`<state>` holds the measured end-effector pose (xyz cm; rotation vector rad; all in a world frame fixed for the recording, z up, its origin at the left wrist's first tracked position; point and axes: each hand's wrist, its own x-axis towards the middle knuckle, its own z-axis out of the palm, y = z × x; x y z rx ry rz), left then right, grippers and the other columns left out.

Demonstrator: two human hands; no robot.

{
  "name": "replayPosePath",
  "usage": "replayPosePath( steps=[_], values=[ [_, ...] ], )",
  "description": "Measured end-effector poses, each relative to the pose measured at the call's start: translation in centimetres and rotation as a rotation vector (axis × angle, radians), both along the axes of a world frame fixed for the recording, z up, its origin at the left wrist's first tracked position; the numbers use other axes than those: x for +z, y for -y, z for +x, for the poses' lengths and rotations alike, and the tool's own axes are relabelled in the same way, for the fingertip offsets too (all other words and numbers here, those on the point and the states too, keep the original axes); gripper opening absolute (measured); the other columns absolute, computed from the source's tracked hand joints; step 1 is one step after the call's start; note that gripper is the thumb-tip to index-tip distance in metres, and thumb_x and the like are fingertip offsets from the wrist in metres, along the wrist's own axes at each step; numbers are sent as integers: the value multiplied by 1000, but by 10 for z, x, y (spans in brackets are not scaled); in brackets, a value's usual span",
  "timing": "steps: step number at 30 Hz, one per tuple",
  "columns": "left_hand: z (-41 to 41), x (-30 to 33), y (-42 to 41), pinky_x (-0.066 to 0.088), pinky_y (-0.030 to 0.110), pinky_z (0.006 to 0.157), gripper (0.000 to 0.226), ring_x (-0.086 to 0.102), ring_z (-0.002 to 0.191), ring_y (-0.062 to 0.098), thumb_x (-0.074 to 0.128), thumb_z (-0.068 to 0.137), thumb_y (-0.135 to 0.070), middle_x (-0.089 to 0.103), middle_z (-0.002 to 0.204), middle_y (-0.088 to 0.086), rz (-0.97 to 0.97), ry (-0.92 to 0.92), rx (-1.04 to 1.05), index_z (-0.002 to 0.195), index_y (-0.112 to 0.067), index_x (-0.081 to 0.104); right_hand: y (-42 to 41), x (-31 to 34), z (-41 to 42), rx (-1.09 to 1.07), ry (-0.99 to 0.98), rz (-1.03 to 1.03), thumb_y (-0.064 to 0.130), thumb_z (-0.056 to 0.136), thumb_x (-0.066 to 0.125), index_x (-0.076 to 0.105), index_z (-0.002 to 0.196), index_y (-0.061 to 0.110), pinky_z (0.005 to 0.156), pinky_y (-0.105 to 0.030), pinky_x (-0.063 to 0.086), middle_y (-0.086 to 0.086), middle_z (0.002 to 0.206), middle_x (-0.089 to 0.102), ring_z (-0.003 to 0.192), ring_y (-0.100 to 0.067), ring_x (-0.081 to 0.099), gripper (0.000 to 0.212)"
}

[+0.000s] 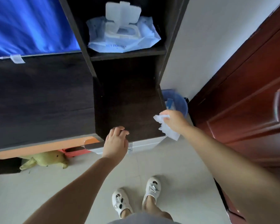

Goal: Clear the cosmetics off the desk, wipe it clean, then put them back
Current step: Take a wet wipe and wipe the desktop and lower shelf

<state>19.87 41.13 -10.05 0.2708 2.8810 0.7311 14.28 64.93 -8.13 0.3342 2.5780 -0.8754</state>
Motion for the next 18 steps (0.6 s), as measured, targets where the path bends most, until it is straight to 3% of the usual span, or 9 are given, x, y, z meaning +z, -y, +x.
replayPosePath(
  steps=[2, 4, 7, 12, 18],
  values=[
    [-9, 21, -5, 37, 40, 95, 27, 45, 114, 30, 48, 84, -1, 56, 118, 11, 8, -41, -34, 105, -5, 64, -11, 30, 8, -120, -20, -82, 20, 85, 56, 68, 86, 20, 72, -30, 56, -9, 91, 69, 82, -29, 66, 12],
    [-18, 40, -14, 35, 37, 98, 28, 42, 117, 27, 45, 87, -4, 54, 121, 9, 23, -88, -71, 108, -7, 63, -29, 58, 18, -165, -83, -73, 14, 86, 54, 66, 86, 10, 57, -24, 50, -12, 85, 66, 73, -27, 63, 12],
    [-33, 63, -38, 34, 35, 101, 29, 39, 121, 24, 41, 91, -8, 52, 124, 6, 44, -124, -114, 111, -9, 61, -68, 85, 27, -123, -173, 113, 17, 86, 52, 66, 91, 13, 68, -35, 47, -14, 94, 69, 86, -33, 62, 15],
    [-54, 86, -110, 34, 33, 100, 28, 40, 120, 22, 42, 92, -10, 52, 125, 5, 100, -172, -168, 112, -10, 62, -140, 111, 28, -175, -178, 211, 26, 88, 51, 68, 95, 18, 69, -33, 44, -7, 94, 70, 88, -31, 62, 20],
    [-92, 61, -220, 40, 38, 95, 34, 47, 112, 29, 38, 87, -16, 59, 115, 10, 132, -93, -165, 106, -7, 64, -235, 82, -13, -191, -215, 154, 30, 88, 51, 55, 66, 16, 63, -36, 43, -5, 67, 59, 72, -31, 56, 26]
  ],
)
